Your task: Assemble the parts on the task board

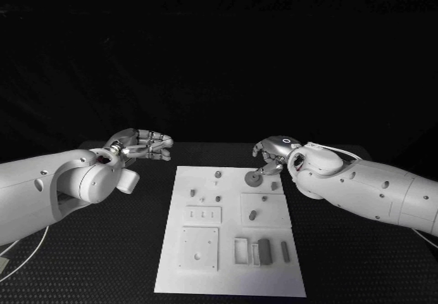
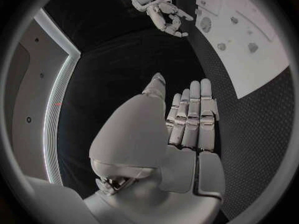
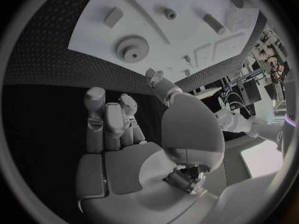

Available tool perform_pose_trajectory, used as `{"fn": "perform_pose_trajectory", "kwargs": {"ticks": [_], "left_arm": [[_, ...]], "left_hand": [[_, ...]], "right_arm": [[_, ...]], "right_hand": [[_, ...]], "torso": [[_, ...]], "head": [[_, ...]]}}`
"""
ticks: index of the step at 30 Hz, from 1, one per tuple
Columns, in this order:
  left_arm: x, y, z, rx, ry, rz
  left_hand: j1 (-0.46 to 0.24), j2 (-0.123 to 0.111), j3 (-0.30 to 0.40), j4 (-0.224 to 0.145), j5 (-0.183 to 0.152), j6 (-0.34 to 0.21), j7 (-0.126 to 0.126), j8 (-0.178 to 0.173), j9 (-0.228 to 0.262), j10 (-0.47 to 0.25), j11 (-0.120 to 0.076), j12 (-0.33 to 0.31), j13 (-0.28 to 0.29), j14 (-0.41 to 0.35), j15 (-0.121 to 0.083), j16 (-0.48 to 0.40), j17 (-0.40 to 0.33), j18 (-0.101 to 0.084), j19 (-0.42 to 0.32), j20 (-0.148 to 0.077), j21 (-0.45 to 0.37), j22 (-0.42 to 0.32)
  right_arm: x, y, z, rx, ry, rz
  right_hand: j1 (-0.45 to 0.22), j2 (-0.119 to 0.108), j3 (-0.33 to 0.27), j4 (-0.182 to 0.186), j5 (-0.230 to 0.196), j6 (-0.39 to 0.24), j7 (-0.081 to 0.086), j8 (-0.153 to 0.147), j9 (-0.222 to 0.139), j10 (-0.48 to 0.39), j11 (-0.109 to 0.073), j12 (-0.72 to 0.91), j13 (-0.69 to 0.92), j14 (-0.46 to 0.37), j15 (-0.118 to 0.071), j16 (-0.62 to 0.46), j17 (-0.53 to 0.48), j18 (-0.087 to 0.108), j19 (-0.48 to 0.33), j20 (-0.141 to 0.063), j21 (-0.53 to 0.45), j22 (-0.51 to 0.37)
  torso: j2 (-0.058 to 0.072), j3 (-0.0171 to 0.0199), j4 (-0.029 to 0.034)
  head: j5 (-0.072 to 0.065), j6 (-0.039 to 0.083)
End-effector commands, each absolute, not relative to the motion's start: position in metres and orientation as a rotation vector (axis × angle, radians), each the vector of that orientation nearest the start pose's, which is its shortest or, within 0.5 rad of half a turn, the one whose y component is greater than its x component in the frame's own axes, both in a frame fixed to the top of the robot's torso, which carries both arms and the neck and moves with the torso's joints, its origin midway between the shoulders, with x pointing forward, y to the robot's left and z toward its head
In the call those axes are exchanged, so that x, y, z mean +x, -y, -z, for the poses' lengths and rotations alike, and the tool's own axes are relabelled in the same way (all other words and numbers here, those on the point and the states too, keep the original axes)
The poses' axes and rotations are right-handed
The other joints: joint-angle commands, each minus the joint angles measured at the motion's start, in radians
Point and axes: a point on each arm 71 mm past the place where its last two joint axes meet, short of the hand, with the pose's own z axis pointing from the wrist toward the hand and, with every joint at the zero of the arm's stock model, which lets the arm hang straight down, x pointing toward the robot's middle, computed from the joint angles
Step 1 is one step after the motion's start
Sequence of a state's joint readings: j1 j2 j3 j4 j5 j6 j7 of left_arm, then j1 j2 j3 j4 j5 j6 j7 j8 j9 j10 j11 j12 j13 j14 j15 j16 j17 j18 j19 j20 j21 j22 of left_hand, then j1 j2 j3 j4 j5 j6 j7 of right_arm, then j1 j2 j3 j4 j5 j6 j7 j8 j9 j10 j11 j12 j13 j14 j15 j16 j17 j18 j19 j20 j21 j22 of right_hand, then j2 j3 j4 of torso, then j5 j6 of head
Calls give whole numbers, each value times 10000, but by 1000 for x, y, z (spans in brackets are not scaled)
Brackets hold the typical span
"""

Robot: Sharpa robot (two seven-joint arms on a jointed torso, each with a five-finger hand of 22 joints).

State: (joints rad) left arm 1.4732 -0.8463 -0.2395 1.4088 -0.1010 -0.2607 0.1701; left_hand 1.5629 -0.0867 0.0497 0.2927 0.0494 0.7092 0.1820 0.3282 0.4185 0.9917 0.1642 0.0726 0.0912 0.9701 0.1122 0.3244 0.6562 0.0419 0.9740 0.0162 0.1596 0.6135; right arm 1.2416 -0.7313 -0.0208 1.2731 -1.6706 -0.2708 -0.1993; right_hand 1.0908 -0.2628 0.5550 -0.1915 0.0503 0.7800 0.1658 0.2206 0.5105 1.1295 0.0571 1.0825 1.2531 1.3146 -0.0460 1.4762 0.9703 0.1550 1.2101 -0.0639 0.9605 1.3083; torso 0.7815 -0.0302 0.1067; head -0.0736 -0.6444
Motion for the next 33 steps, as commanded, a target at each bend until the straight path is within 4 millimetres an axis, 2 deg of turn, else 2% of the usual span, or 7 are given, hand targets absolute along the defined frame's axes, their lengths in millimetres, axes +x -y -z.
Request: {"fn": "perform_pose_trajectory", "kwargs": {"ticks": [1,7,10,12,20,28,33], "left_arm": [[530,-246,130,-9370,-16003,12807],[530,-245,130,-9316,-16034,12827],[530,-247,130,-9306,-16003,12786],[530,-247,130,-9307,-16005,12789],[529,-247,130,-9291,-16016,12804],[530,-249,130,-9318,-16040,12729],[530,-250,130,-9319,-16030,12719]], "left_hand": [[23,-58,-53,-22,5,32,-4,-56,-9,-44,-40,-41,-15,34,21,-42,16,141,59,-17,-32,-7],[27,-53,-52,-22,6,25,-6,-61,-11,-50,-41,-43,-17,34,22,-46,20,141,60,-18,-34,-7],[27,-53,-52,-22,6,25,-6,-61,-11,-50,-41,-43,-17,34,22,-46,20,141,60,-18,-34,-7],[27,-53,-52,-22,6,25,-6,-61,-11,-50,-41,-43,-17,34,22,-46,20,141,60,-18,-34,-7],[27,-53,-52,-22,6,25,-6,-61,-11,-50,-41,-43,-17,34,22,-46,20,141,60,-18,-34,-7],[27,-53,-52,-22,6,25,-6,-61,-11,-50,-41,-43,-17,34,22,-46,20,141,60,-18,-34,-7],[27,-53,-52,-22,6,25,-6,-61,-11,-50,-41,-43,-17,34,22,-46,20,141,60,-18,-34,-7]], "right_arm": [[538,217,179,-2615,-16693,-3568],[534,216,191,-2860,-17253,-3482],[535,217,199,-2836,-17379,-3455],[536,216,203,-2844,-17409,-3425],[538,219,210,-2946,-17274,-3184],[539,219,211,-2855,-17262,-3111],[540,218,211,-2819,-17133,-3167]], "right_hand": [[9,140,-55,-74,23,365,-4,152,94,207,-55,287,78,151,-103,129,343,1068,101,-49,98,199],[47,557,-33,-219,19,706,-118,361,246,567,-164,738,193,245,-209,229,573,1068,197,-136,160,185],[-6,896,-140,-537,23,793,-149,400,321,675,-193,889,154,310,-239,296,741,1068,222,-172,212,190],[-35,968,-160,-620,21,815,-155,404,335,679,-203,905,124,301,-245,302,729,1068,225,-177,220,188],[-100,1044,-181,-742,20,831,-165,391,346,701,-210,944,80,310,-254,311,750,1068,227,-178,230,183],[-160,1117,-177,-814,21,766,-146,330,330,675,-193,939,11,299,-239,310,722,1068,228,-178,235,178],[-158,1159,-163,-847,21,751,-138,311,325,659,-186,933,-20,295,-232,308,712,1068,226,-179,234,177]], "torso": [[21,-25,-25],[35,-15,-24],[42,-22,-10],[42,-25,-11],[41,-31,-10],[39,-8,-24],[30,-11,-33]], "head": [[-30,-11],[-34,-61],[-32,-65],[-22,-83],[-21,-135],[-5,-156],[7,-174]]}}
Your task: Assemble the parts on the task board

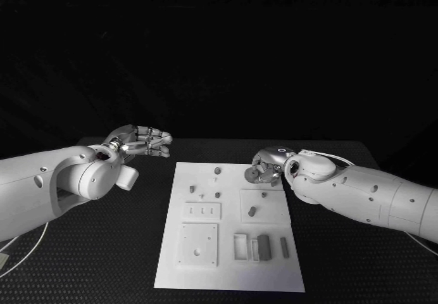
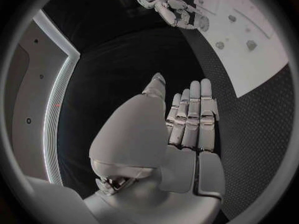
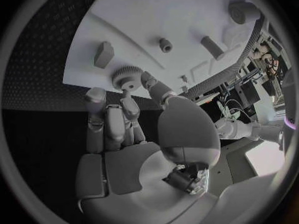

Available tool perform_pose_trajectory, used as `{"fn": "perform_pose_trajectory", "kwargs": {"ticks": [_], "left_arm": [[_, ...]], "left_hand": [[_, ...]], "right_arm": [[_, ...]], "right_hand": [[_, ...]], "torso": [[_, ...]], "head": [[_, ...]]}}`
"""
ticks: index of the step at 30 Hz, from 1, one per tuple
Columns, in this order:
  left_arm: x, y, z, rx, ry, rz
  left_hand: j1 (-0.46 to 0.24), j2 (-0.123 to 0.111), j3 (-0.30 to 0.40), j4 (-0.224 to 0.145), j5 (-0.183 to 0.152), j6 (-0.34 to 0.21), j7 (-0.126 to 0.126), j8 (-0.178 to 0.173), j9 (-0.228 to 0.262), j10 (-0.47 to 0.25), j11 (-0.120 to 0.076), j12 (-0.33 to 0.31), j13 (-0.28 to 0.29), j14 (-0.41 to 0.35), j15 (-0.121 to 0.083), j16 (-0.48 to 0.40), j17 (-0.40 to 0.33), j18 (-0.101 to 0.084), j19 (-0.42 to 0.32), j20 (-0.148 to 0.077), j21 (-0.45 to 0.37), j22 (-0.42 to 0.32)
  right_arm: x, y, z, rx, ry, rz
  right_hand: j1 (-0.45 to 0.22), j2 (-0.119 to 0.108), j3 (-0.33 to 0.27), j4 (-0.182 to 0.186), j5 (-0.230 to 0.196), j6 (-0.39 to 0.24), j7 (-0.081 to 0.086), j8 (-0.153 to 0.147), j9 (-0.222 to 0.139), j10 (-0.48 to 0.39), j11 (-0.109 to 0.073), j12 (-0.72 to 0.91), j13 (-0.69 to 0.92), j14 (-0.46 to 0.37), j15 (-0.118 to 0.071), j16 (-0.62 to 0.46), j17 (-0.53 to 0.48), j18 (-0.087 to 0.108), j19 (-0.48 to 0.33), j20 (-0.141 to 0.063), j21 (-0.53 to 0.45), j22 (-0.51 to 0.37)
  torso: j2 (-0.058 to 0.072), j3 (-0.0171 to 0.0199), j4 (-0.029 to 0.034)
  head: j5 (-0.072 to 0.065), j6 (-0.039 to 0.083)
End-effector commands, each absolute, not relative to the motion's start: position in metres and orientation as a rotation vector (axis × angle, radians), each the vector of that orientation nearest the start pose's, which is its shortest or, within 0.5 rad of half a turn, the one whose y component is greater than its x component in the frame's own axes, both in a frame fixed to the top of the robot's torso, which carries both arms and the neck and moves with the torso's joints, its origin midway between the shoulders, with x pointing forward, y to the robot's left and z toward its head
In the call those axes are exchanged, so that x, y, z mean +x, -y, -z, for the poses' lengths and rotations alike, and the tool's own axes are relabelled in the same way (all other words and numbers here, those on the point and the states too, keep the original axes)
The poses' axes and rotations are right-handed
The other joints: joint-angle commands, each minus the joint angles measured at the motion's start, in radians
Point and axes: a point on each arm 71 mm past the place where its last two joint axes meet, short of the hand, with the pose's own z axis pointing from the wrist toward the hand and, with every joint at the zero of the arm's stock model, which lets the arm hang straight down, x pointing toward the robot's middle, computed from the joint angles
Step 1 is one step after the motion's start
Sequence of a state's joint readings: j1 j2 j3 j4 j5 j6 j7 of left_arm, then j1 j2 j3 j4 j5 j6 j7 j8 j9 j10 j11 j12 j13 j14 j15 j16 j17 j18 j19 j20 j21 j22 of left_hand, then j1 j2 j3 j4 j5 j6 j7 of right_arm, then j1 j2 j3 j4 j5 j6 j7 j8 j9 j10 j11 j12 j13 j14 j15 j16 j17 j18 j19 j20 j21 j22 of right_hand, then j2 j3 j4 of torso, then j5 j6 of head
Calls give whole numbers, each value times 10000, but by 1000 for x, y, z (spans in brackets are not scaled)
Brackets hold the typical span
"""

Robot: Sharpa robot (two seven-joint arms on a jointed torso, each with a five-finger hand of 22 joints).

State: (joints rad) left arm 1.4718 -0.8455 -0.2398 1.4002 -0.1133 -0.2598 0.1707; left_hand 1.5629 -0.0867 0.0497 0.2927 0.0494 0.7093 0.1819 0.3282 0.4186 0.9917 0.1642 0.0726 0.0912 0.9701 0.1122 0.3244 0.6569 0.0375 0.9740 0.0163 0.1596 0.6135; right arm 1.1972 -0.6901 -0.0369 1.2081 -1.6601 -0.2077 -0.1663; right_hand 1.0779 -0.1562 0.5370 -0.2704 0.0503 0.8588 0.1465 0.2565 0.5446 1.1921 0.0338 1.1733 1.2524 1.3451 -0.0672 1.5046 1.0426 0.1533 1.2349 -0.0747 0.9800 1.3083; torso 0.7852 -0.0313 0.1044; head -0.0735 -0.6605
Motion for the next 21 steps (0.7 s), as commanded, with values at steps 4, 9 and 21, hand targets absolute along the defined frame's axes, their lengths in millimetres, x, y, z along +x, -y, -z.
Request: {"fn": "perform_pose_trajectory", "kwargs": {"ticks": [4,9,21], "left_arm": [[530,-250,130,-9314,-16044,12731],[529,-250,130,-9283,-16038,12730],[529,-250,130,-9279,-16046,12727]], "left_hand": [[27,-53,-51,-22,6,24,-6,-61,-13,-50,-41,-44,-17,34,22,-47,12,185,60,-18,-35,-7],[29,-51,-50,-22,6,22,-7,-62,-14,-51,-42,-44,-17,33,22,-48,13,185,60,-17,-36,-7],[29,-51,-50,-22,6,22,-7,-62,-14,-51,-42,-44,-17,33,22,-48,13,185,60,-17,-36,-7]], "right_arm": [[541,217,211,-2789,-17095,-3176],[542,219,210,-2616,-17037,-3209],[544,219,209,-2533,-16933,-3193]], "right_hand": [[-42,99,15,-68,20,-49,59,-59,-20,6,51,0,-43,-20,-16,21,-34,1085,-23,-71,39,177],[-81,90,7,-71,20,-65,66,-76,-25,-31,59,-33,-90,-35,-9,13,-68,1085,-27,-67,37,175],[-106,64,15,-77,21,-79,73,-95,-30,-109,65,-108,-179,-53,-3,2,-110,1085,-33,-67,31,171]], "torso": [[-6,-3,-13],[-2,-3,-10],[-17,-15,12]], "head": [[13,-18],[9,-24],[3,-70]]}}
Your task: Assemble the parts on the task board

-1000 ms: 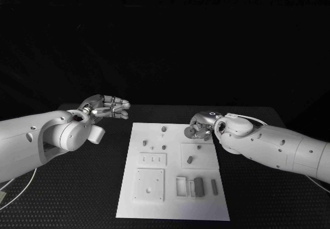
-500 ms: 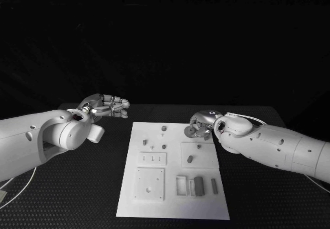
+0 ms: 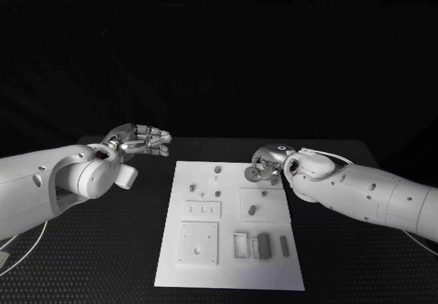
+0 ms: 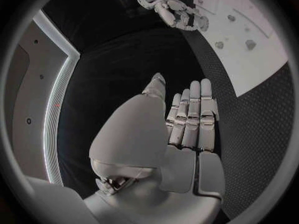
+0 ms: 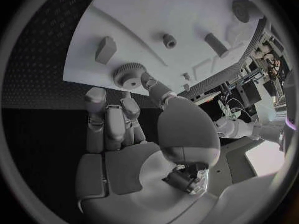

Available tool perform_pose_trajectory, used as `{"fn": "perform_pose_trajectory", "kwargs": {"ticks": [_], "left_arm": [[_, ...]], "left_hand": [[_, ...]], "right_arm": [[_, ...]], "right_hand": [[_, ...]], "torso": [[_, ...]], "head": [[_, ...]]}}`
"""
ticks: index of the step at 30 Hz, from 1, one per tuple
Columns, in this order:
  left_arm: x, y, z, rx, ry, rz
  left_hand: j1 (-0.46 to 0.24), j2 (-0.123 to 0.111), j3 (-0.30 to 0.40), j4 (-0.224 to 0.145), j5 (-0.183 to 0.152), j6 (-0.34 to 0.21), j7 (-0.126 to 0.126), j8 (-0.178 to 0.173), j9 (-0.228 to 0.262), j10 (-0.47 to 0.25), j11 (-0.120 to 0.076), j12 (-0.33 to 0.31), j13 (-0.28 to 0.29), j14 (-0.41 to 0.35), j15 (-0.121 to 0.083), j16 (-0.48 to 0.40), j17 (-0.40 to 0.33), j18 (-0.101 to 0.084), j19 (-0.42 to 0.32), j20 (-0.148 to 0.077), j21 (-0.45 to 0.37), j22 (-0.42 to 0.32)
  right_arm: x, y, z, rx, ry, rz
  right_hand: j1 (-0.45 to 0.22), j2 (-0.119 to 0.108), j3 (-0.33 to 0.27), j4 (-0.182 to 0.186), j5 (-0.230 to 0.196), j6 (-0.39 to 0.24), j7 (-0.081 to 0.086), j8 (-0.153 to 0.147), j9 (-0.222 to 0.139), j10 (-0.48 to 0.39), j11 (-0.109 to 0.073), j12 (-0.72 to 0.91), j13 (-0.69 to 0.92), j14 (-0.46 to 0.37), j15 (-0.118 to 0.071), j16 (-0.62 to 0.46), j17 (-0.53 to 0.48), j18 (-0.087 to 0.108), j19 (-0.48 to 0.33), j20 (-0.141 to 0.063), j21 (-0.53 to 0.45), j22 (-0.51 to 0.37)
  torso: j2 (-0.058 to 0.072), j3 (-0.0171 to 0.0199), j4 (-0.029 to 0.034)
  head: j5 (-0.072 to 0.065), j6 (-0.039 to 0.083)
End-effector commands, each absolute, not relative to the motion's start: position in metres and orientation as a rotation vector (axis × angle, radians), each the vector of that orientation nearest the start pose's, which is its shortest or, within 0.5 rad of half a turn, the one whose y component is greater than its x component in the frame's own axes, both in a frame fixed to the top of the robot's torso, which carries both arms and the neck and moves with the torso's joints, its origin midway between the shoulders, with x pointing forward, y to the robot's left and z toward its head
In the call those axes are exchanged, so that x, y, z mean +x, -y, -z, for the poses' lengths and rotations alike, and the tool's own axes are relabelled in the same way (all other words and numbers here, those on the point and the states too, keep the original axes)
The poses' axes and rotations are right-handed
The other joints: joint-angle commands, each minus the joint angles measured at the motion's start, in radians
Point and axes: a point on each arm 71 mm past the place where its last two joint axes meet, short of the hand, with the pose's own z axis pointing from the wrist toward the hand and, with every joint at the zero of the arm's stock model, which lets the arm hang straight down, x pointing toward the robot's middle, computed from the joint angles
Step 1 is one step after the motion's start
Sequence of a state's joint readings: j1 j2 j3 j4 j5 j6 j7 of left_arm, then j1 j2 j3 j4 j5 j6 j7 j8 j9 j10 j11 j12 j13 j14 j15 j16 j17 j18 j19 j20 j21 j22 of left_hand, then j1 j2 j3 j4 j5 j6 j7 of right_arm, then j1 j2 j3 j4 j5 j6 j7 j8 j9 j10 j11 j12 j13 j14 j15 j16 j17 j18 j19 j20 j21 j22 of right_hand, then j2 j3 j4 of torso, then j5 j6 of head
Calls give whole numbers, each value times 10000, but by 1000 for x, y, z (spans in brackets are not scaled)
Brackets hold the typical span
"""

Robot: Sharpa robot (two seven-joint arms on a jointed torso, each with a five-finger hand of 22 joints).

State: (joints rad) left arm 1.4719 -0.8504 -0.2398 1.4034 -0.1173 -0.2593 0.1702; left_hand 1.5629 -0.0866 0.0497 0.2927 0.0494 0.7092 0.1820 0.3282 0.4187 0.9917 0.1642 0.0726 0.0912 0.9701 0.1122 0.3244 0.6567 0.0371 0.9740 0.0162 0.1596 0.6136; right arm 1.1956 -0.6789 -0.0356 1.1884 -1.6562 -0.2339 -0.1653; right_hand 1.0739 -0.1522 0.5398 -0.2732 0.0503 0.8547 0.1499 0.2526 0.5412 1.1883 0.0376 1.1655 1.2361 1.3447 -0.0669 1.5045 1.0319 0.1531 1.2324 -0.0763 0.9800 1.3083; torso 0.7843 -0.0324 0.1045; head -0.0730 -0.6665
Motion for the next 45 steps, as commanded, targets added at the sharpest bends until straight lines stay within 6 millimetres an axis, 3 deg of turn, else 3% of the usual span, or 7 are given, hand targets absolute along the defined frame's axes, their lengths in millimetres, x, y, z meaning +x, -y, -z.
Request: {"fn": "perform_pose_trajectory", "kwargs": {"ticks": [1,9,16,21,31,40,45], "left_arm": [[529,-250,130,-9282,-16045,12725],[528,-251,130,-9273,-16052,12729],[528,-251,130,-9269,-16042,12717],[527,-252,130,-9274,-16052,12714],[527,-252,130,-9279,-16054,12709],[527,-252,130,-9274,-16052,12707],[527,-252,130,-9273,-16053,12706]], "left_hand": [[29,-51,-50,-22,6,22,-7,-62,-14,-51,-42,-44,-17,33,22,-48,16,190,60,-17,-36,-7],[29,-51,-50,-22,6,22,-7,-62,-14,-51,-42,-44,-17,33,22,-48,16,190,60,-17,-36,-7],[29,-51,-50,-22,6,22,-7,-62,-14,-51,-42,-44,-17,33,22,-48,16,190,60,-17,-36,-7],[29,-51,-50,-22,6,22,-7,-62,-14,-51,-42,-44,-17,33,22,-48,16,190,60,-17,-36,-7],[29,-51,-50,-22,6,22,-7,-62,-14,-51,-42,-44,-17,33,22,-48,16,190,60,-17,-36,-7],[29,-51,-50,-22,6,22,-7,-62,-14,-51,-42,-44,-17,33,22,-48,16,190,60,-17,-36,-7],[29,-51,-50,-22,6,22,-7,-62,-14,-51,-42,-44,-17,33,22,-48,16,190,60,-17,-36,-7]], "right_arm": [[544,218,210,-2538,-16960,-3180],[546,215,216,-2507,-17133,-3146],[546,217,221,-2395,-17339,-3184],[547,221,224,-2357,-17401,-3097],[547,223,225,-2370,-17466,-3066],[546,220,232,-2403,-17616,-3222],[546,219,237,-2387,-17684,-3203]], "right_hand": [[-69,16,-11,-51,21,-44,41,-61,2,-86,29,-45,-33,-55,-4,-1,-19,1087,-10,-50,30,170],[-221,-167,58,53,21,-265,94,-225,-60,-380,79,-286,-332,-115,40,-54,-163,1087,-25,-35,0,156],[-239,-175,87,81,22,-282,103,-242,-69,-396,87,-281,-358,-112,50,-58,-158,1087,-25,-35,-6,154],[-194,-69,132,26,21,-61,50,-133,-18,-404,40,-227,-408,-99,10,-52,-141,1087,-26,-42,2,165],[-166,36,132,-49,21,24,16,-96,8,-399,7,-191,-449,-102,-24,-52,-150,1087,-31,-44,9,172],[-129,424,95,-132,20,259,-51,9,66,-337,-54,-90,-487,-101,-79,-55,-144,1087,-61,-32,27,184],[-111,530,57,-147,20,392,-100,62,94,-286,-100,-34,-496,-98,-121,-53,-135,1087,-76,-28,40,187]], "torso": [[-6,-3,15],[6,3,5],[1,3,10],[-7,-2,7],[-8,7,-20],[-13,3,-11],[-14,1,-5]], "head": [[-7,-8],[23,-41],[-2,-84],[27,-144],[26,-142],[15,-141],[5,-161]]}}
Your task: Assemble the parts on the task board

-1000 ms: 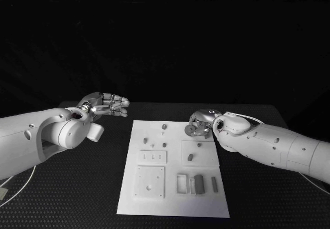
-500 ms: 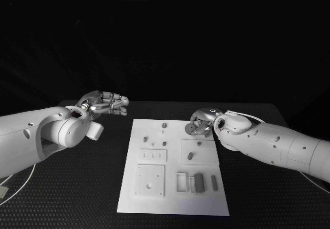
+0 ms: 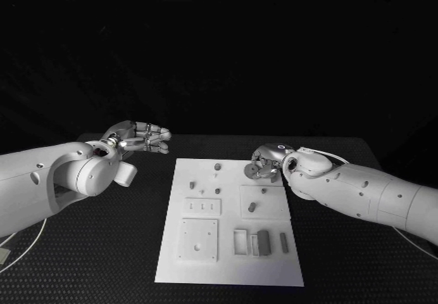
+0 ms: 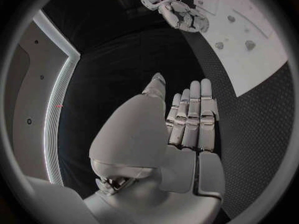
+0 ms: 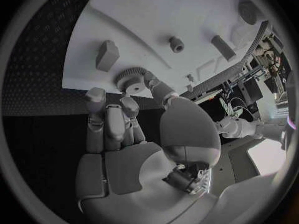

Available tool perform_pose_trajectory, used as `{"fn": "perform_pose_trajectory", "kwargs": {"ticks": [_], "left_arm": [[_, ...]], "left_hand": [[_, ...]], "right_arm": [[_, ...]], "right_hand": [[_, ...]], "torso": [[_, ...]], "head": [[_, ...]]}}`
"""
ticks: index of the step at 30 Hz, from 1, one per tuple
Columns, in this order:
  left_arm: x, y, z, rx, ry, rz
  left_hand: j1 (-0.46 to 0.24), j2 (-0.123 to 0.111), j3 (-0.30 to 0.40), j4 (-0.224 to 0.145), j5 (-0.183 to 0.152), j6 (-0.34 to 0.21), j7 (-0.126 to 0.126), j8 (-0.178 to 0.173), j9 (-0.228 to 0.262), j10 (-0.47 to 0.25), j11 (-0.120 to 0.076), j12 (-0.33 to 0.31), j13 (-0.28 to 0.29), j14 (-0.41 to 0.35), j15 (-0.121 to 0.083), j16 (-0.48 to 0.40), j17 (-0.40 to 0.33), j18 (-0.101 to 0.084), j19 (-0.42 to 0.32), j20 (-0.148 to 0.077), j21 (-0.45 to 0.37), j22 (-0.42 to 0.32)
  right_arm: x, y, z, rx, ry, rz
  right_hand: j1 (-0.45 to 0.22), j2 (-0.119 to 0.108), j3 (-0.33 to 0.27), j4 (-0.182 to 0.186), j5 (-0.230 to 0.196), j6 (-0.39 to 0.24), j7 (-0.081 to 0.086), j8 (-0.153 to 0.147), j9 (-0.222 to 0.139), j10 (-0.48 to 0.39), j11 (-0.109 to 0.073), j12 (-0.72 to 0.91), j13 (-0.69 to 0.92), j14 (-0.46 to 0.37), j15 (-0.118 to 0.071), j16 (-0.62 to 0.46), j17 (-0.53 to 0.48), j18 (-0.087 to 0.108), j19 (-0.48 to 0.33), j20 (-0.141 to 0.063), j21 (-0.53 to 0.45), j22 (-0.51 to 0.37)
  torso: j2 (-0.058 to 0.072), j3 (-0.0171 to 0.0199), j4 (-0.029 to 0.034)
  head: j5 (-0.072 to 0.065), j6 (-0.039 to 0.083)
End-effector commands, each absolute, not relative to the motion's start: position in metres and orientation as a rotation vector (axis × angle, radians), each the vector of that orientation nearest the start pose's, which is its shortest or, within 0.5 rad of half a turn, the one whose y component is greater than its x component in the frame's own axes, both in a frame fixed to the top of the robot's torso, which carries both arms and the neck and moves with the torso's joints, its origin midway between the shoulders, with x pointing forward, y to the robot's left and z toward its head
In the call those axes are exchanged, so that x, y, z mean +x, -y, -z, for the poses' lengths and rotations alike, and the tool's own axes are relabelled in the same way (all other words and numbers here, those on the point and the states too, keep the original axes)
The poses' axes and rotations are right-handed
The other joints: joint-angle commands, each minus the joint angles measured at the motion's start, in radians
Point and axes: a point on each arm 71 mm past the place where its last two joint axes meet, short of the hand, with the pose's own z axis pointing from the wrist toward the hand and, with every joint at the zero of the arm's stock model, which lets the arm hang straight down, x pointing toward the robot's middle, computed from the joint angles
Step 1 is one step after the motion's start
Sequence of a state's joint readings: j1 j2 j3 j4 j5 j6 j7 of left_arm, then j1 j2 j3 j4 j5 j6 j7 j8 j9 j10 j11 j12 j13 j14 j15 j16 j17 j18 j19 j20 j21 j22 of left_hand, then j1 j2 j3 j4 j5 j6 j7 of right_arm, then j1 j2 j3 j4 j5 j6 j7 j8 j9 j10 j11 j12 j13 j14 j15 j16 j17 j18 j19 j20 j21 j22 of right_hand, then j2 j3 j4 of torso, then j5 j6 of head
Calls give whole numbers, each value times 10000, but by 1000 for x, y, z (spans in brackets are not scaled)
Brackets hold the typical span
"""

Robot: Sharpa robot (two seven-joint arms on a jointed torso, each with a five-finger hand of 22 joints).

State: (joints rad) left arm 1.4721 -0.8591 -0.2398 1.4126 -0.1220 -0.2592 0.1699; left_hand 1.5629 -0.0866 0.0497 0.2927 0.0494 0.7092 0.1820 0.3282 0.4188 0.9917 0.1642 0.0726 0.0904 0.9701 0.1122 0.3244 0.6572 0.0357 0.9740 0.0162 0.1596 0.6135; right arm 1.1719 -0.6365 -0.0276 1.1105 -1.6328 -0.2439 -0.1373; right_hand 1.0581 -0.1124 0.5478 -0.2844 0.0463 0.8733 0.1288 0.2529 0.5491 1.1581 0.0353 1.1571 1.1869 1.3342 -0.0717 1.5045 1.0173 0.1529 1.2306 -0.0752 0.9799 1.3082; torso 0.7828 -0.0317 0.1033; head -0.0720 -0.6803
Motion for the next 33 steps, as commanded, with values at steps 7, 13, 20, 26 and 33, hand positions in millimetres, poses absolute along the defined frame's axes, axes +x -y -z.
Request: {"fn": "perform_pose_trajectory", "kwargs": {"ticks": [7,13,20,26,33], "left_arm": [[527,-253,130,-9296,-16068,12684],[527,-252,130,-9288,-16102,12705],[527,-252,130,-9290,-16105,12700],[526,-252,131,-9287,-16112,12710],[526,-252,130,-9295,-16105,12692]], "left_hand": [[28,-50,-50,-21,5,22,-7,-63,-15,-52,-43,-44,-9,33,23,-50,12,203,59,-16,-38,-7],[25,-51,-51,-19,5,21,-6,-64,-16,-54,-44,-45,-10,31,24,-55,14,202,58,-15,-41,-8],[25,-52,-52,-19,5,20,-6,-65,-16,-55,-45,-45,-10,31,24,-56,15,201,58,-15,-41,-8],[25,-53,-52,-20,5,20,-6,-65,-17,-56,-45,-46,-10,30,25,-57,16,201,58,-15,-42,-8],[26,-55,-52,-21,5,20,-6,-65,-17,-57,-45,-46,-10,30,25,-58,16,202,57,-15,-43,-8]], "right_arm": [[546,221,238,-2386,-17740,-3182],[546,221,239,-2221,-17935,-3310],[546,222,241,-1911,-18169,-3485],[546,222,241,-1970,-18157,-3440],[546,222,240,-2201,-17985,-3283]], "right_hand": [[28,259,-53,-25,61,322,67,103,36,41,-119,71,-35,3,-113,-56,6,1089,-68,-29,53,188],[-18,296,-90,-18,60,392,41,125,48,78,-144,102,-41,-3,-138,-61,-6,1089,-76,-21,61,188],[-130,320,-131,22,60,429,24,124,50,77,-160,96,-82,-10,-156,-68,-23,1089,-81,-11,64,182],[-210,405,-128,56,61,470,11,126,52,81,-174,100,-106,-11,-169,-73,-26,1089,-85,-7,63,178],[-152,467,-91,-17,61,493,-2,119,52,67,-187,96,-139,-21,-183,-79,-46,1089,-99,-19,66,180]], "torso": [[2,-11,8],[-2,-9,2],[-1,-6,1],[5,-8,2],[3,-6,-3]], "head": [[-6,-35],[-4,-28],[-16,-9],[-30,-8],[-41,-2]]}}
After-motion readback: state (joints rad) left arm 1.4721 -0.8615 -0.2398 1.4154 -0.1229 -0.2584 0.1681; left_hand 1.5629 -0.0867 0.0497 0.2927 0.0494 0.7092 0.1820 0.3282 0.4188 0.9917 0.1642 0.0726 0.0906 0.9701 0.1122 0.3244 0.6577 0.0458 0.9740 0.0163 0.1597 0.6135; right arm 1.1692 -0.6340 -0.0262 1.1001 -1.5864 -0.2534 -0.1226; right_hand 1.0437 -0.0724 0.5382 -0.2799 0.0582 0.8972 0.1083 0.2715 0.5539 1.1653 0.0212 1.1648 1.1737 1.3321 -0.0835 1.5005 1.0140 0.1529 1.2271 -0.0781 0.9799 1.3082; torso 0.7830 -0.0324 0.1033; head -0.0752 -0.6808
